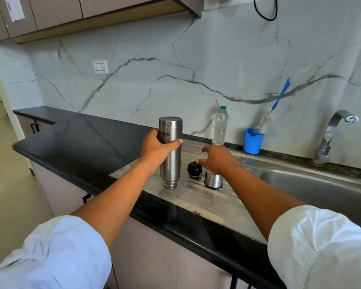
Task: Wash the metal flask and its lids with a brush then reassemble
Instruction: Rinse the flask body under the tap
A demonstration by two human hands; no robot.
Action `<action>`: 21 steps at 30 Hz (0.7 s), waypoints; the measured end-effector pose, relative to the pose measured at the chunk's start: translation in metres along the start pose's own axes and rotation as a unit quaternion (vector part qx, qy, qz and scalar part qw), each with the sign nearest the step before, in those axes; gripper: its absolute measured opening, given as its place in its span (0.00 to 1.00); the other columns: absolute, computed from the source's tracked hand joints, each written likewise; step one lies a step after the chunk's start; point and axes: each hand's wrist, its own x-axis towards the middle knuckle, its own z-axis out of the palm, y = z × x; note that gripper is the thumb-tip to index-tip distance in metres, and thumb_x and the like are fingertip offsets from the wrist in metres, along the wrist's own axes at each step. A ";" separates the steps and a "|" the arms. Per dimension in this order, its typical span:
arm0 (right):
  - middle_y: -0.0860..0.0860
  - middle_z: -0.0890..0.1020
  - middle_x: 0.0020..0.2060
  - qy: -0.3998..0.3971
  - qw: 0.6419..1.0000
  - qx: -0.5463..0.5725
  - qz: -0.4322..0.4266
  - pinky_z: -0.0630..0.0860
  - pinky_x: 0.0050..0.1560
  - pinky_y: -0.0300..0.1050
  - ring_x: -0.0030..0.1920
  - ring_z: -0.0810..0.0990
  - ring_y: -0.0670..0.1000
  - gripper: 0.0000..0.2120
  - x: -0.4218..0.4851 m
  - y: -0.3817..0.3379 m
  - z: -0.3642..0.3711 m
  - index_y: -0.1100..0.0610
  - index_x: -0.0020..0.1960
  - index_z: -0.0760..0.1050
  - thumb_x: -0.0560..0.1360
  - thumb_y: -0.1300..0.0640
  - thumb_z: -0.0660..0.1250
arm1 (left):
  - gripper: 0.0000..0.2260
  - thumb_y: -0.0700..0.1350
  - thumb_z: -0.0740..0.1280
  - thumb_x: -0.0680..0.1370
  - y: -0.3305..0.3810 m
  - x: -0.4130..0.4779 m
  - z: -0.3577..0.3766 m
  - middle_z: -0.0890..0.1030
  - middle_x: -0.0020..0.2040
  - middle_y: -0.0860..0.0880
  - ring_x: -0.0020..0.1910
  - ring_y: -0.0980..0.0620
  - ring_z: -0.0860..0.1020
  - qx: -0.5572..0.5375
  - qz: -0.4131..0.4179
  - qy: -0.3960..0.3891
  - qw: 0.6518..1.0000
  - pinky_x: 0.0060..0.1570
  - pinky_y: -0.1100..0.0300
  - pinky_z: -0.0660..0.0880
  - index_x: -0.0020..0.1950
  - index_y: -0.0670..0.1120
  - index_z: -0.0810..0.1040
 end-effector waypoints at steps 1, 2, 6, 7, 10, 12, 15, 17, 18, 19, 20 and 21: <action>0.55 0.77 0.68 0.000 1.000 -0.001 0.002 0.77 0.65 0.53 0.66 0.77 0.57 0.28 0.000 0.000 0.000 0.53 0.74 0.72 0.78 0.44 0.71 | 0.23 0.51 0.81 0.71 0.000 -0.002 0.001 0.80 0.55 0.53 0.51 0.57 0.79 0.002 0.003 0.001 1.000 0.43 0.63 0.74 0.59 0.52 0.74; 0.56 0.77 0.68 -0.001 1.000 -0.001 0.003 0.77 0.65 0.53 0.66 0.77 0.57 0.28 -0.001 0.000 0.001 0.53 0.74 0.72 0.78 0.44 0.71 | 0.24 0.51 0.80 0.71 -0.001 -0.004 0.002 0.79 0.57 0.52 0.52 0.58 0.78 0.001 0.006 0.003 1.000 0.43 0.64 0.73 0.60 0.52 0.71; 0.56 0.78 0.67 0.000 1.000 0.001 0.006 0.77 0.64 0.54 0.65 0.77 0.57 0.28 -0.003 0.001 0.002 0.52 0.73 0.72 0.78 0.43 0.71 | 0.27 0.49 0.79 0.72 -0.002 -0.009 0.006 0.76 0.60 0.50 0.51 0.58 0.77 0.015 0.021 0.017 1.000 0.46 0.62 0.74 0.62 0.54 0.66; 0.56 0.78 0.67 0.001 1.000 0.002 0.005 0.77 0.64 0.54 0.65 0.77 0.57 0.27 -0.003 0.001 0.003 0.52 0.73 0.72 0.78 0.44 0.71 | 0.28 0.49 0.79 0.72 -0.003 -0.010 0.008 0.76 0.61 0.49 0.53 0.55 0.77 0.017 0.022 0.019 0.999 0.50 0.58 0.77 0.63 0.54 0.65; 0.55 0.79 0.67 0.001 1.000 0.001 0.003 0.77 0.64 0.53 0.65 0.78 0.57 0.27 -0.004 0.002 0.003 0.53 0.73 0.72 0.78 0.44 0.71 | 0.32 0.51 0.80 0.71 -0.004 -0.013 0.011 0.73 0.64 0.50 0.63 0.49 0.75 0.028 0.026 0.035 0.999 0.64 0.47 0.76 0.66 0.52 0.65; 0.55 0.79 0.67 -0.004 1.000 -0.001 0.001 0.77 0.64 0.53 0.65 0.78 0.57 0.27 -0.002 0.003 0.005 0.53 0.73 0.72 0.78 0.44 0.71 | 0.35 0.54 0.80 0.70 -0.003 -0.018 0.014 0.69 0.65 0.51 0.68 0.48 0.70 0.049 0.051 0.102 0.992 0.68 0.47 0.72 0.69 0.47 0.65; 0.55 0.79 0.67 -0.012 1.000 0.004 -0.006 0.76 0.65 0.51 0.66 0.78 0.56 0.27 0.003 0.006 0.011 0.52 0.74 0.71 0.79 0.45 0.70 | 0.26 0.50 0.78 0.73 0.007 -0.033 0.021 0.69 0.59 0.52 0.63 0.47 0.70 0.068 0.173 0.205 0.961 0.62 0.49 0.72 0.64 0.43 0.70; 0.54 0.80 0.66 -0.023 1.000 -0.004 -0.014 0.76 0.64 0.50 0.66 0.77 0.55 0.26 0.007 0.006 0.015 0.51 0.74 0.71 0.79 0.46 0.70 | 0.16 0.46 0.76 0.76 0.013 -0.044 0.027 0.73 0.55 0.52 0.56 0.49 0.74 0.072 0.235 0.162 0.956 0.55 0.55 0.74 0.58 0.47 0.72; 0.54 0.80 0.66 -0.029 0.999 -0.007 -0.015 0.76 0.63 0.50 0.65 0.78 0.55 0.26 0.010 0.007 0.018 0.50 0.74 0.71 0.79 0.46 0.71 | 0.12 0.45 0.75 0.77 0.014 -0.047 0.031 0.75 0.52 0.53 0.52 0.51 0.76 0.073 0.253 0.115 0.958 0.51 0.58 0.76 0.55 0.49 0.73; 0.53 0.80 0.65 -0.033 0.999 -0.009 -0.013 0.77 0.61 0.50 0.64 0.78 0.54 0.26 0.014 0.007 0.021 0.49 0.74 0.71 0.79 0.46 0.71 | 0.09 0.43 0.74 0.78 0.013 -0.049 0.033 0.77 0.48 0.53 0.48 0.52 0.77 0.078 0.268 0.069 0.958 0.47 0.59 0.77 0.51 0.50 0.74; 0.52 0.81 0.64 -0.033 0.999 -0.014 -0.011 0.78 0.59 0.50 0.63 0.79 0.54 0.25 0.018 0.007 0.024 0.47 0.73 0.72 0.78 0.45 0.71 | 0.08 0.42 0.73 0.79 0.010 -0.049 0.036 0.78 0.46 0.54 0.45 0.54 0.78 0.088 0.281 0.035 0.955 0.44 0.60 0.77 0.49 0.51 0.75; 0.52 0.81 0.63 -0.030 0.999 -0.019 -0.009 0.78 0.56 0.50 0.61 0.79 0.54 0.24 0.021 0.007 0.026 0.45 0.72 0.73 0.77 0.44 0.71 | 0.08 0.41 0.73 0.79 0.005 -0.049 0.038 0.78 0.44 0.55 0.43 0.56 0.78 0.103 0.291 0.010 0.951 0.42 0.62 0.76 0.47 0.51 0.76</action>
